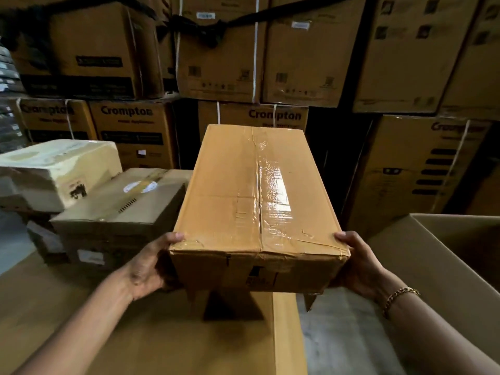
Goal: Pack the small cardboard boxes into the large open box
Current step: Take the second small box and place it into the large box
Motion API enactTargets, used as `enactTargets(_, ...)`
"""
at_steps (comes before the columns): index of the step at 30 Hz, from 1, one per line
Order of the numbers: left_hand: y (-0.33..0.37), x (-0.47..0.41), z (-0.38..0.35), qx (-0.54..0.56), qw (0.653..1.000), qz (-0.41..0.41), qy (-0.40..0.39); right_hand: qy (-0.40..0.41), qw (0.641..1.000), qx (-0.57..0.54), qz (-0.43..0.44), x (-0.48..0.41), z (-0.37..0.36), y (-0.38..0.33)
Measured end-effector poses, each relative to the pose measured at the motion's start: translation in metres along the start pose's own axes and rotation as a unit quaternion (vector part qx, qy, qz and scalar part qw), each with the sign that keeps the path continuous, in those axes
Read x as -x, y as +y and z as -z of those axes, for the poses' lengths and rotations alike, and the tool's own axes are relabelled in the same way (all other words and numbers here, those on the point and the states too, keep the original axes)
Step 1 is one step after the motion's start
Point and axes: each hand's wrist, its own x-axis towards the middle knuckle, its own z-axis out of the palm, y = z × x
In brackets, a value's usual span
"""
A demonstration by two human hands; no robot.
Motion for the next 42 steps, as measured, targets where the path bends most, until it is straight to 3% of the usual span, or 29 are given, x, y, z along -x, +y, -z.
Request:
enactTargets(12, -0.081, 0.002, -0.043, -0.01, 0.994, 0.105, 0.035, 0.013, 0.995, -0.025, -0.101, 0.031, 0.057, 0.072)
enactTargets(20, -0.086, -0.008, -0.04, -0.012, 0.995, 0.096, -0.005, 0.041, 0.981, -0.161, -0.096, 0.026, 0.056, 0.1)
enactTargets(27, -0.072, -0.005, -0.02, -0.01, 0.999, 0.02, -0.038, -0.026, 0.996, -0.087, 0.013, 0.019, 0.061, 0.069)
enactTargets(31, -0.059, -0.013, -0.006, -0.15, 0.988, 0.028, -0.037, -0.065, 0.996, 0.045, 0.041, 0.002, 0.057, 0.054)
enactTargets(35, -0.084, -0.026, -0.006, -0.214, 0.975, 0.051, 0.008, -0.033, 0.976, 0.215, 0.026, -0.005, 0.032, 0.061)
enactTargets(42, -0.15, -0.025, -0.02, -0.304, 0.939, 0.085, 0.136, 0.107, 0.958, 0.264, -0.036, -0.018, 0.021, 0.146)
